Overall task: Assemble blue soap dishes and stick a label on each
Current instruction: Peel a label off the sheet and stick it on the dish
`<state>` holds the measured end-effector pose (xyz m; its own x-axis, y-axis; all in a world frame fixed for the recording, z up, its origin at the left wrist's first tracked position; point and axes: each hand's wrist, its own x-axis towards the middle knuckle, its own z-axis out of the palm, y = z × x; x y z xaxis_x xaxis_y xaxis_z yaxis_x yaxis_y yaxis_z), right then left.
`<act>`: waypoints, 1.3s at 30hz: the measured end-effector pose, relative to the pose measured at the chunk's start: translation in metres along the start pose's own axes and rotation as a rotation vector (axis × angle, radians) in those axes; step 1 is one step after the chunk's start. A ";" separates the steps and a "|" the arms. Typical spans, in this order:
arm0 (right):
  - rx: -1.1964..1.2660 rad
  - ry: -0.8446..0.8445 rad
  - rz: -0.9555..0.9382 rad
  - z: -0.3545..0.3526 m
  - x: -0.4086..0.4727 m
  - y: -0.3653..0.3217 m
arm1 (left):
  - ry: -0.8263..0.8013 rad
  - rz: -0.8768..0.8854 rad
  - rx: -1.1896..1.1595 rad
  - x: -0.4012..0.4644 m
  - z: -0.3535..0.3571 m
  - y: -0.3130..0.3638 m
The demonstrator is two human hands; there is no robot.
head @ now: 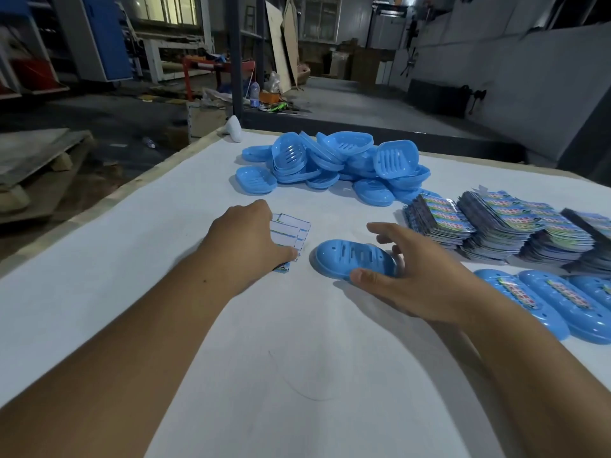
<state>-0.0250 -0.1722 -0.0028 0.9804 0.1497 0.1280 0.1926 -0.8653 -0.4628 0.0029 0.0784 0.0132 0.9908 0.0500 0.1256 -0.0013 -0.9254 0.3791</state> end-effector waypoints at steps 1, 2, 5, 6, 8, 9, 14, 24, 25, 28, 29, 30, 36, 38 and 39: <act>0.004 0.004 -0.002 0.000 0.000 0.000 | -0.003 -0.003 -0.014 0.001 0.000 0.000; 0.006 0.008 -0.003 0.001 0.000 -0.001 | -0.006 -0.007 -0.018 0.001 0.000 -0.001; 0.009 0.017 -0.006 0.001 -0.001 -0.001 | 0.001 -0.025 -0.039 0.005 -0.001 -0.002; 0.020 0.022 -0.006 0.001 -0.001 -0.001 | 0.010 -0.033 -0.059 0.007 -0.002 -0.002; 0.044 0.027 -0.004 0.001 -0.001 -0.001 | 0.022 -0.062 -0.122 0.009 -0.003 -0.004; 0.049 0.028 -0.003 0.002 -0.001 -0.001 | 0.028 -0.080 -0.161 0.010 -0.003 -0.005; 0.048 0.037 0.001 0.002 -0.001 -0.001 | 0.030 -0.164 -0.458 0.019 0.002 -0.015; 0.246 0.282 -0.010 0.001 -0.002 -0.019 | -0.047 0.000 -0.970 0.011 0.002 0.013; 0.328 0.276 -0.016 0.002 -0.001 -0.021 | -0.070 0.021 -1.014 0.007 0.003 0.018; 0.623 0.165 -0.016 0.006 0.000 -0.027 | -0.124 0.064 -1.069 0.002 0.010 0.027; 0.689 0.140 -0.009 0.005 0.000 -0.027 | -0.137 0.072 -1.075 0.000 0.011 0.029; 0.722 0.139 -0.009 0.005 0.001 -0.027 | -0.143 0.071 -1.078 0.000 0.013 0.030; 0.751 0.224 -0.028 0.000 0.004 -0.016 | -0.160 0.038 -0.951 0.001 0.014 0.029; 0.751 0.211 -0.036 -0.001 0.004 -0.016 | -0.157 0.052 -0.939 -0.001 0.016 0.029; 0.750 0.205 -0.034 -0.001 0.004 -0.016 | -0.150 0.066 -0.932 -0.002 0.016 0.029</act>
<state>-0.0238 -0.1582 0.0058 0.9602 0.0160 0.2788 0.2709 -0.2963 -0.9159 0.0032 0.0451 0.0091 0.9918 -0.1012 0.0783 -0.1014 -0.2486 0.9633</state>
